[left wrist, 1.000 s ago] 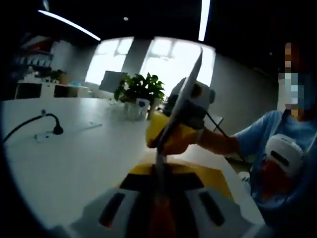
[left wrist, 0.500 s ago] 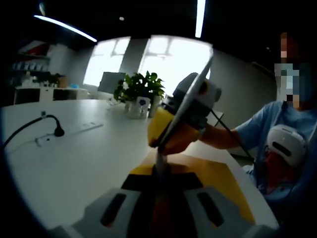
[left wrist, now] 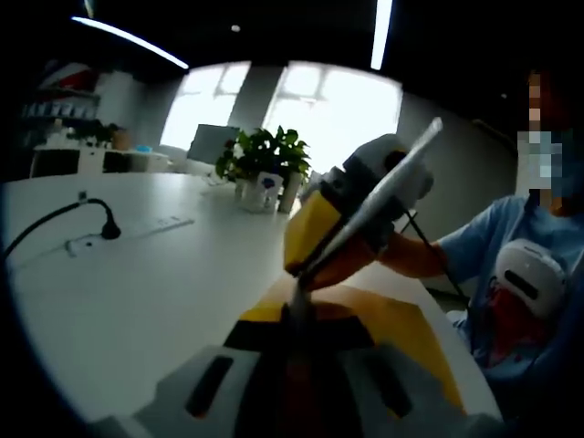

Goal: Pick up the toothpaste unscrew the cap squeeze it onto the small board screw the cap back on and return it to the table

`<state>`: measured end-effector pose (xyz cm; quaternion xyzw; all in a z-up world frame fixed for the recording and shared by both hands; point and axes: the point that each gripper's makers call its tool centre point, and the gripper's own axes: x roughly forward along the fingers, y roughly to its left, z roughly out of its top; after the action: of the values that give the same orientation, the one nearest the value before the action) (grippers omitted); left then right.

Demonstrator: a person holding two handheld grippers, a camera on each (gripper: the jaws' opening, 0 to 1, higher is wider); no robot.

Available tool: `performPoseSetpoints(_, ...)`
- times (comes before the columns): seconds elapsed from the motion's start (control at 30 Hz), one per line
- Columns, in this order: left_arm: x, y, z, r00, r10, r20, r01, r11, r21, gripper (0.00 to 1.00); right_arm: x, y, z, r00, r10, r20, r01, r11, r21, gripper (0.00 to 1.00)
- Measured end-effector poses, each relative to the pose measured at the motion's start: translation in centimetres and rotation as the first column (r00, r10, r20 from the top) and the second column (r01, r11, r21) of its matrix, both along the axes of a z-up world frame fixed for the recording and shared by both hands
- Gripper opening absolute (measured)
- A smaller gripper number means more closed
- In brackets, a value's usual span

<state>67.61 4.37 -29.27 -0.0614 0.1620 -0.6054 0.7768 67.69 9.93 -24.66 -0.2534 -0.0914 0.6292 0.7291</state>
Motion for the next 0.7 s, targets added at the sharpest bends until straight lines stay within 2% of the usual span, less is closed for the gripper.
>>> performPoseSetpoints(0.23,-0.2,0.2,-0.1,1.0,-0.003,0.001,0.003,1.0,-0.007,0.06,-0.2,0.4,-0.1,0.999,0.01,0.042,-0.009,0.999,-0.037,0.0)
performPoseSetpoints(0.7,0.3,-0.8,-0.1,0.999,0.003,0.038,-0.002,1.0,-0.009,0.06,0.0,0.4,-0.2,0.999,0.007,0.054,-0.004,0.998,-0.061,0.0)
